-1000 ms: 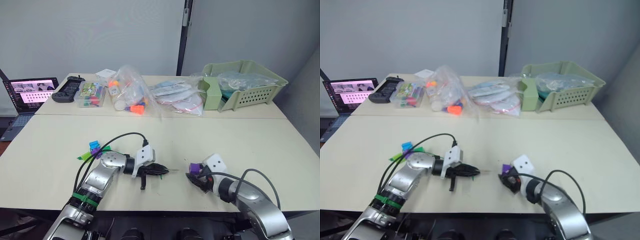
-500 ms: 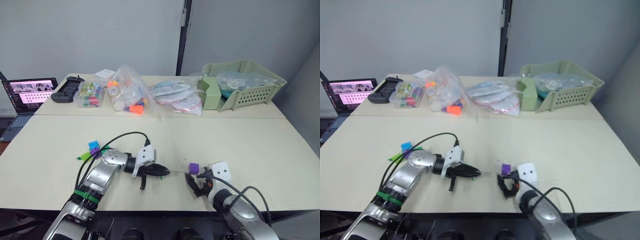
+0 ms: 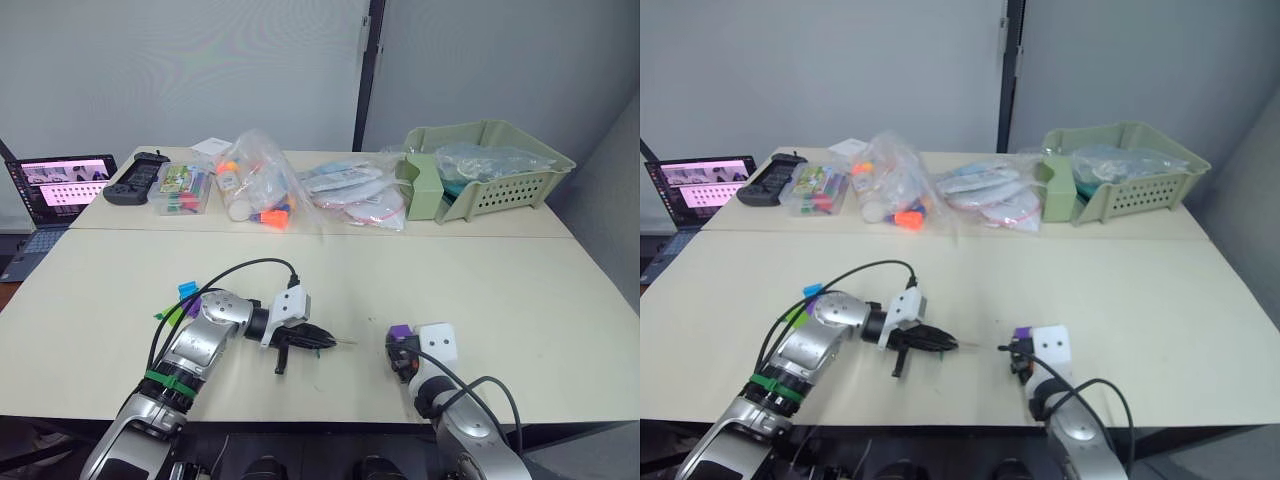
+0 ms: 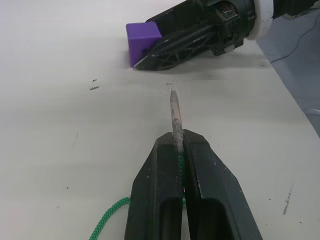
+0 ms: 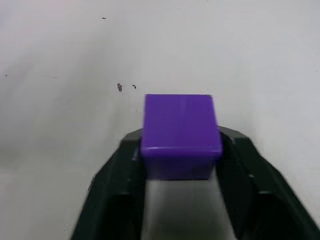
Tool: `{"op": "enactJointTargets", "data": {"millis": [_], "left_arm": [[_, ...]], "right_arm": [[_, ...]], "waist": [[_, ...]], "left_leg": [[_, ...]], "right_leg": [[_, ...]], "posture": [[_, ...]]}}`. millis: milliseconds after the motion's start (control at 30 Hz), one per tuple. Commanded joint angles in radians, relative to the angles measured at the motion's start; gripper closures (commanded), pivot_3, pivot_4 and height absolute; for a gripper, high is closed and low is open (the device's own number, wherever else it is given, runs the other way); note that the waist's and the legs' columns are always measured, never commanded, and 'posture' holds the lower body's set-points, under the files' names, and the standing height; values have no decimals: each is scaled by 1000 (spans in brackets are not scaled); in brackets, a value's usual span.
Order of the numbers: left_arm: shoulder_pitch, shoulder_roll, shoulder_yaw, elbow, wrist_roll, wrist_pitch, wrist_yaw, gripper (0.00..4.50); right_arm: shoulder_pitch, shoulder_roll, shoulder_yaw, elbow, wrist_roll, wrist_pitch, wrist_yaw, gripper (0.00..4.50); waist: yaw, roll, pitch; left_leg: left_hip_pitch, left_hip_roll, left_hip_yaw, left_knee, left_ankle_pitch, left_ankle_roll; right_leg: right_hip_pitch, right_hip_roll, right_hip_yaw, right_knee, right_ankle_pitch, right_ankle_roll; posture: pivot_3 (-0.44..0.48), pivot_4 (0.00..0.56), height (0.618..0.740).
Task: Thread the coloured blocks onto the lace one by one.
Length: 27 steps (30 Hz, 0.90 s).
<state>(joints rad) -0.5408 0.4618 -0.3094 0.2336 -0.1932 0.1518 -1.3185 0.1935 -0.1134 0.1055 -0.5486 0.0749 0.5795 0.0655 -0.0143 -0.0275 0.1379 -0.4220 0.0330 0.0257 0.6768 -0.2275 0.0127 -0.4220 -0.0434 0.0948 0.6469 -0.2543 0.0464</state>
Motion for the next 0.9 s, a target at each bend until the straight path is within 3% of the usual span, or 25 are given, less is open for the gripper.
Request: {"op": "enactJointTargets", "data": {"millis": [33,467,500,700,733,900], "left_arm": [[-23,-23,-5,-4,0,-24,-1,4500],[-28,-62,-22,23,14,-50,-9,4500],[-27,-63,-22,24,15,-52,-10,4500],[-21,-75,-25,34,23,-68,-8,4500],[-20,-78,-25,35,24,-69,-8,4500],[-17,-91,-25,50,27,-86,-5,4500]], "right_arm": [[41,-21,-22,-88,4,4,13,3336],[147,1,-21,-184,38,77,10,3336],[150,-3,-24,-193,47,90,16,2283],[177,-72,-87,-322,128,228,90,266],[181,-104,-116,-361,157,263,123,22],[184,-378,-327,-496,401,420,397,22]], "waist": [[2,0,0],[8,0,0],[9,0,0],[18,0,0],[19,0,0],[16,0,0]], "left_leg": [[0,0,0,0,0,0],[-2,0,-4,-2,0,0],[-2,0,-5,-2,0,0],[-3,0,-7,-2,0,0],[-3,-1,-7,-1,0,0],[-3,-1,-6,1,0,0]], "right_leg": [[0,0,0,0,0,0],[0,1,-3,0,-2,-2],[0,1,-4,0,-2,-2],[0,1,-5,0,-2,-2],[0,0,-5,-1,-2,-2],[2,-1,-5,-1,-2,-1]], "posture": [[0,150,734],[0,150,734],[0,150,734],[0,150,734],[0,150,734],[0,150,734]]}}
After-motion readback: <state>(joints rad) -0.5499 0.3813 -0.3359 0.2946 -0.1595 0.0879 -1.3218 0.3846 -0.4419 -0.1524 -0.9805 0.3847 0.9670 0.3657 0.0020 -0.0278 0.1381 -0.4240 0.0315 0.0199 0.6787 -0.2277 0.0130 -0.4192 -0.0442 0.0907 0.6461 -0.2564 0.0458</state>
